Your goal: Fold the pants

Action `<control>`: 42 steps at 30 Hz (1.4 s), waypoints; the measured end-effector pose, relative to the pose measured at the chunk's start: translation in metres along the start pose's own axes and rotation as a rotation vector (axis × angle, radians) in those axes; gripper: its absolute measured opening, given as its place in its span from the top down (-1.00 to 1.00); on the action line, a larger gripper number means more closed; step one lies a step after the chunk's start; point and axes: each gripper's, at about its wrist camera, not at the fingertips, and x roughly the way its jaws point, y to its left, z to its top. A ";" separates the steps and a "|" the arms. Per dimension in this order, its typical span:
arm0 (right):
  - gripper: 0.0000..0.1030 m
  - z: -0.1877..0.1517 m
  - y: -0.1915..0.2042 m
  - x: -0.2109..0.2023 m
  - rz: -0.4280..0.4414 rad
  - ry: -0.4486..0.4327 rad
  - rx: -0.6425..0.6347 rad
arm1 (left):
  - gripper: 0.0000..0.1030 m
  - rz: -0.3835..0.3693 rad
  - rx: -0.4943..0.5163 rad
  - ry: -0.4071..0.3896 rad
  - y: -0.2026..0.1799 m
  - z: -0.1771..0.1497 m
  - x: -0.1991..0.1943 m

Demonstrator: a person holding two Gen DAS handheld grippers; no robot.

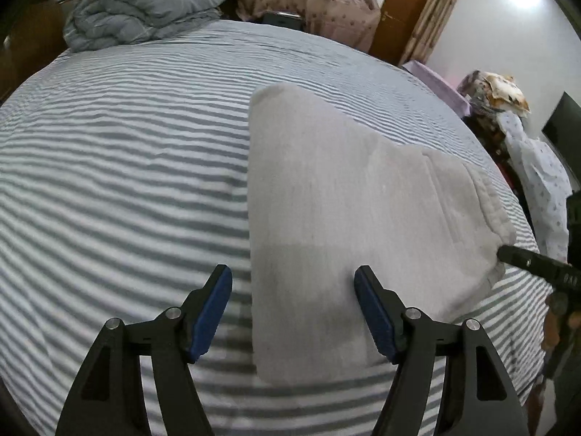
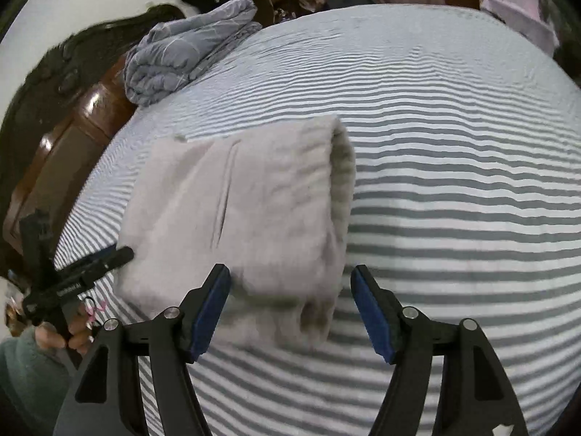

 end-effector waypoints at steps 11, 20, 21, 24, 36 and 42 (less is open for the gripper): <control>-0.23 -0.013 0.001 0.016 -0.101 0.086 0.047 | -0.45 0.239 0.116 -0.008 -0.031 -0.019 -0.001; -0.28 -0.036 0.051 -0.039 -0.181 -0.024 -0.003 | -0.45 0.341 0.113 0.005 -0.061 -0.035 -0.044; -0.29 -0.040 0.059 -0.044 -0.189 -0.033 -0.012 | -0.45 0.351 0.103 0.007 -0.063 -0.040 -0.052; -0.35 -0.058 0.080 -0.065 -0.185 -0.063 -0.027 | -0.45 0.362 0.091 0.004 -0.072 -0.057 -0.075; -0.63 -0.108 0.116 -0.135 -0.208 -0.153 0.035 | -0.58 0.346 -0.014 -0.047 -0.083 -0.109 -0.166; -0.77 -0.132 0.133 -0.160 -0.234 -0.197 0.006 | -0.74 0.349 -0.034 -0.059 -0.087 -0.131 -0.187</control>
